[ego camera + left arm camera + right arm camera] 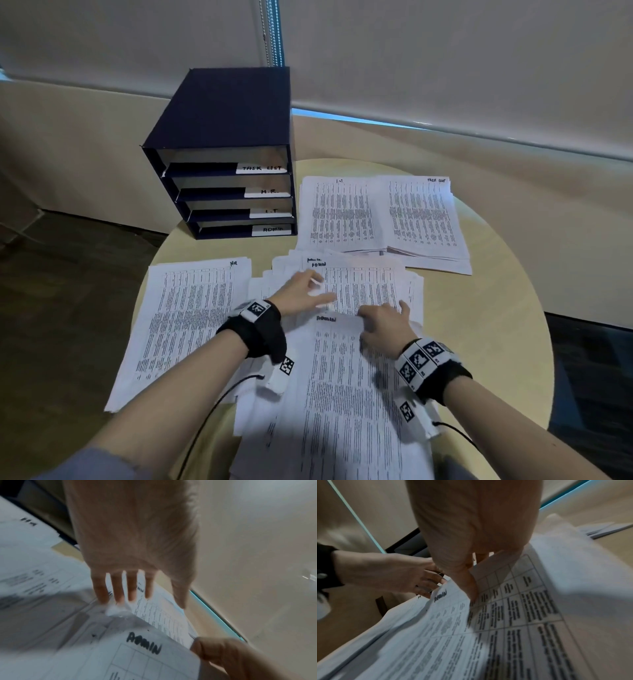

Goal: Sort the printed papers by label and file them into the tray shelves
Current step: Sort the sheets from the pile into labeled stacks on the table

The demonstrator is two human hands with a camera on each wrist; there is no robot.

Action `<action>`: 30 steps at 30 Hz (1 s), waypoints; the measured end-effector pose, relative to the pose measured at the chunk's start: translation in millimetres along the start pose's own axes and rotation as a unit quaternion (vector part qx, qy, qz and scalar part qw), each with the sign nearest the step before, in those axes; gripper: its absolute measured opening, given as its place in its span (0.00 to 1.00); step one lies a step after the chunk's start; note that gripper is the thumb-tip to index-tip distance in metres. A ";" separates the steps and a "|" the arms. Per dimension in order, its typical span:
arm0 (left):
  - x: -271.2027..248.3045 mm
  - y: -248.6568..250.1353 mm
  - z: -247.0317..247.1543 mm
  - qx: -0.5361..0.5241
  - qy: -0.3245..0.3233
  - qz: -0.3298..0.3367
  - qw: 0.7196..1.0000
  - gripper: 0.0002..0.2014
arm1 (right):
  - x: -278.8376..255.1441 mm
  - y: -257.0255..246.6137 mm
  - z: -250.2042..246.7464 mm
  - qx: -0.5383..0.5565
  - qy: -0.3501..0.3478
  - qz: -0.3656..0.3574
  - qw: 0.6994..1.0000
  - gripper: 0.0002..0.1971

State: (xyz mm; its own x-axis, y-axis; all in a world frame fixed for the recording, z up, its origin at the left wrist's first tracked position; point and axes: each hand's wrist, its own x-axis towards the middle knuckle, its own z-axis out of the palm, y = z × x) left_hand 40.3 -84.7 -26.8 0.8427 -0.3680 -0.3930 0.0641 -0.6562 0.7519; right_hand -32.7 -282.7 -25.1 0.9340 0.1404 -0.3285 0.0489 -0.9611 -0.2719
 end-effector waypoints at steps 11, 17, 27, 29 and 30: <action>45.0 -9.1 2.9 -0.198 0.127 -0.147 0.961 0.28 | -7.4 18.2 19.2 0.067 0.048 -0.030 0.996 0.08; 29.9 -11.3 1.8 -0.169 0.130 -0.106 0.971 0.15 | -11.6 19.3 19.4 0.089 0.046 -0.020 0.995 0.08; -40.5 -28.9 -21.4 0.092 0.048 0.084 0.991 0.08 | -5.7 21.6 25.3 0.104 0.058 -0.027 0.993 0.12; -43.1 -32.5 -17.3 0.109 0.068 0.101 0.987 0.11 | -6.2 21.3 25.1 0.110 0.060 -0.030 0.992 0.13; -43.5 -32.7 -14.6 0.112 0.082 0.108 0.984 0.11 | -6.9 20.9 24.7 0.115 0.063 -0.032 0.991 0.13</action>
State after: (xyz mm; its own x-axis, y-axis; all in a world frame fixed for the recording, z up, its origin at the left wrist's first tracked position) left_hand 9.3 -37.6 -26.5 0.8999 -0.4154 -0.1324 -0.2299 -0.7101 0.6655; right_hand -46.9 -297.9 -50.9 0.9690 0.1553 -0.1921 0.0419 -0.8698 -0.4916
